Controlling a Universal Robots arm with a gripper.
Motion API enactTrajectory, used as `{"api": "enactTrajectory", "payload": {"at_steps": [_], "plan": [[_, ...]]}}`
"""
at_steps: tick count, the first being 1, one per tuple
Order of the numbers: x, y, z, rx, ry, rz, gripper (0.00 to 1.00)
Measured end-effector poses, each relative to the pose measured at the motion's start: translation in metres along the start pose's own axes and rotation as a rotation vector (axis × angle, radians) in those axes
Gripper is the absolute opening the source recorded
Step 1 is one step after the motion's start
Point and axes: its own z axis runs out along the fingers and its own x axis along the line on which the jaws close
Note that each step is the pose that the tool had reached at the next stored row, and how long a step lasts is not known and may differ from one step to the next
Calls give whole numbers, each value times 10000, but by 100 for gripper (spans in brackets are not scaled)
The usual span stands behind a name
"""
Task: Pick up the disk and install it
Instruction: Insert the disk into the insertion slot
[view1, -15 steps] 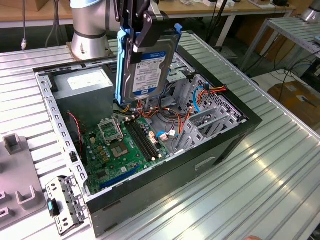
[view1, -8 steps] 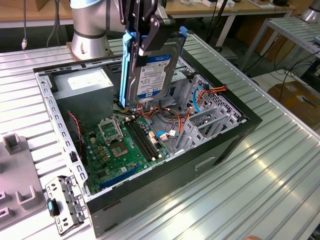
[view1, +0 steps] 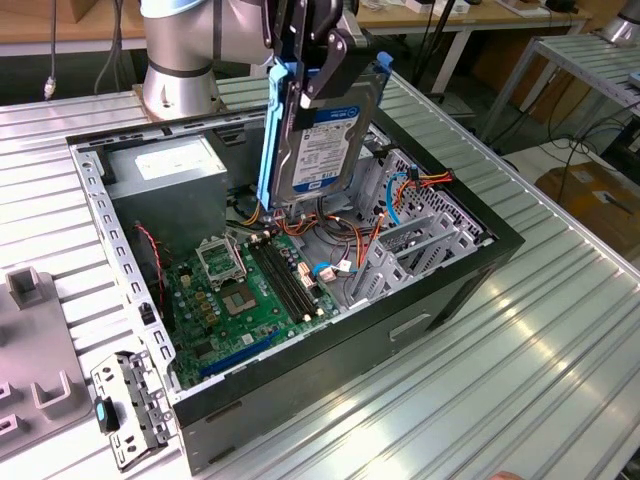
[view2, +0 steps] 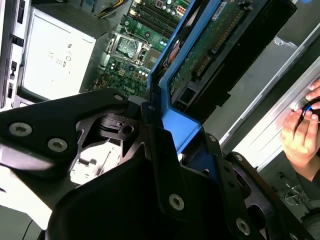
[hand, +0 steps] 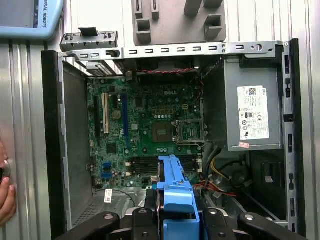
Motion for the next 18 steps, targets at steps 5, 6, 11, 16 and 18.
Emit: {"api": "enactTrajectory", "payload": {"at_steps": [5,6,11,16,18], "plan": [[3,-8,-55,-48,5,0,37],[5,-9,-56,-50,4,-1,37],[59,-12,-55,-52,3,0,37],[178,-19,-53,-51,2,0,37],[197,-28,-54,-52,3,0,37]]}}
